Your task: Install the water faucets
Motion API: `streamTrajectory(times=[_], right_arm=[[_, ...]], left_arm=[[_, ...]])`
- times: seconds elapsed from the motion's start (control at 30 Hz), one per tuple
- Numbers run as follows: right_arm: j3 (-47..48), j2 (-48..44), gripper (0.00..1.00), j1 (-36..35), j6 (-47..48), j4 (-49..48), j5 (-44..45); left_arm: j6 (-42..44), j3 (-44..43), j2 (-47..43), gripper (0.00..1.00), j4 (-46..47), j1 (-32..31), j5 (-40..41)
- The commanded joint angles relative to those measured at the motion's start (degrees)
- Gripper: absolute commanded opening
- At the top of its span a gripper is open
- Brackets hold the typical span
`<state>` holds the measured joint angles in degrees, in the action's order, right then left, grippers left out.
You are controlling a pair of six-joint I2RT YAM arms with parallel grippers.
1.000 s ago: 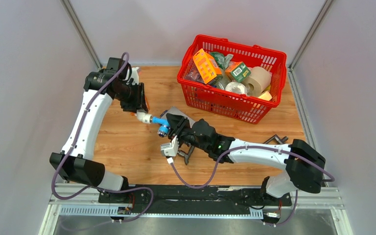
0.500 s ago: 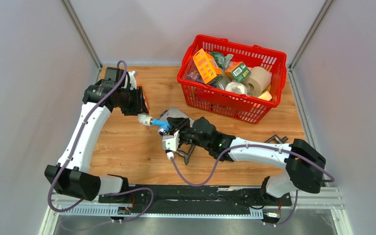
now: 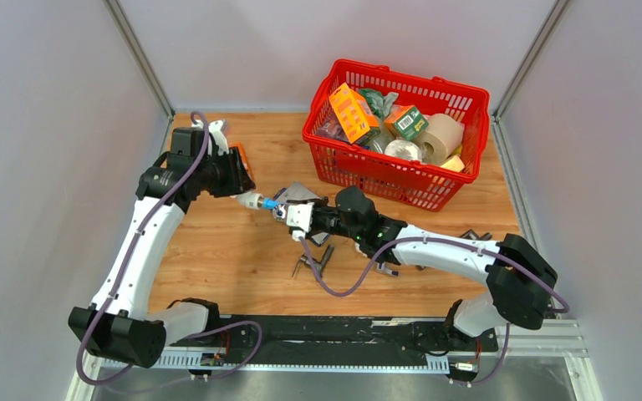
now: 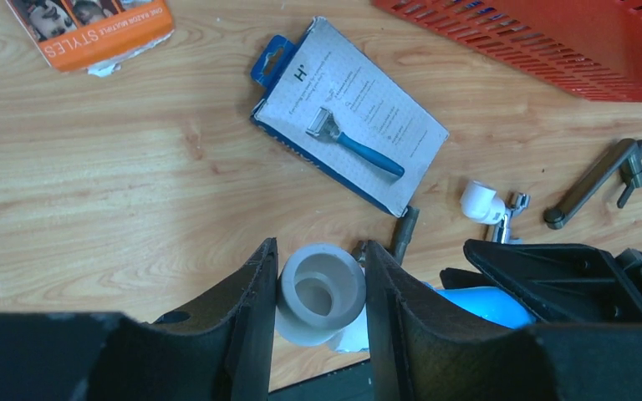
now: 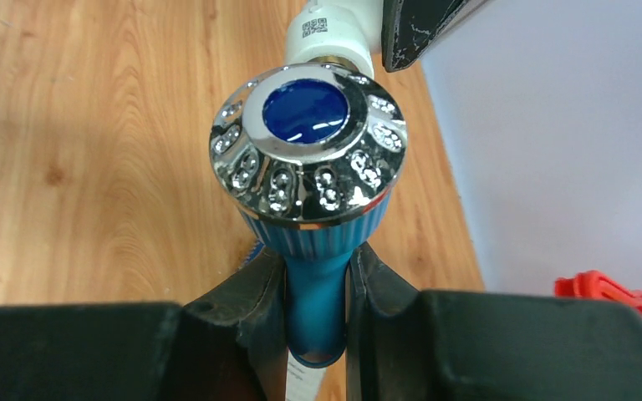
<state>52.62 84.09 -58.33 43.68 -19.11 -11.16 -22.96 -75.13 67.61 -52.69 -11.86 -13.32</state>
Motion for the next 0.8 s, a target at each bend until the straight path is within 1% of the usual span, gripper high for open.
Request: streamTrajectory(times=[0.0,0.07,0.13,0.3,0.4,0.57,0.63,0.67,0.73,0.77], right_arm=[[4.0,1.9,0.00,0.6,-11.8,-2.1,-14.3],[4.7,2.6,0.00,1.2,-14.8,-2.0,-16.7],[5.7,3.3,0.00,1.6,-18.1,-1.9,-17.1],[8.0,5.4,0.00,1.7,-26.2,-0.7,-10.8],[7.9,6.9,0.00,1.7,-27.8,-0.3,-4.9],[7.0,10.2,0.00,1.7,-29.7,-0.5,3.6],[5.9,12.0,0.00,1.9,-30.6,-1.4,5.7],[5.2,12.5,0.00,2.2,-31.1,-2.2,6.2],[3.8,12.5,0.00,2.8,-33.0,-3.5,6.8],[3.1,11.8,0.00,3.0,-33.7,-3.6,6.7]], left_arm=[[-0.1,3.3,-4.5,0.00,10.7,-1.4,-12.2],[0.2,5.2,-5.7,0.00,13.7,-1.5,-13.4],[-0.4,6.7,-6.9,0.00,16.0,-1.6,-13.8],[-4.6,9.4,-8.6,0.00,20.9,-1.6,-11.4],[-8.0,12.0,-8.6,0.00,22.4,-1.6,-6.9],[-9.5,16.6,-5.9,0.00,25.0,-1.6,-0.2],[-10.2,18.4,-4.5,0.00,26.4,-1.6,3.0],[-10.7,19.7,-4.2,0.00,27.0,-1.5,6.3],[-11.0,20.5,-3.1,0.00,26.5,-1.5,11.1],[-10.9,20.5,-2.5,0.00,25.7,-1.5,12.2]])
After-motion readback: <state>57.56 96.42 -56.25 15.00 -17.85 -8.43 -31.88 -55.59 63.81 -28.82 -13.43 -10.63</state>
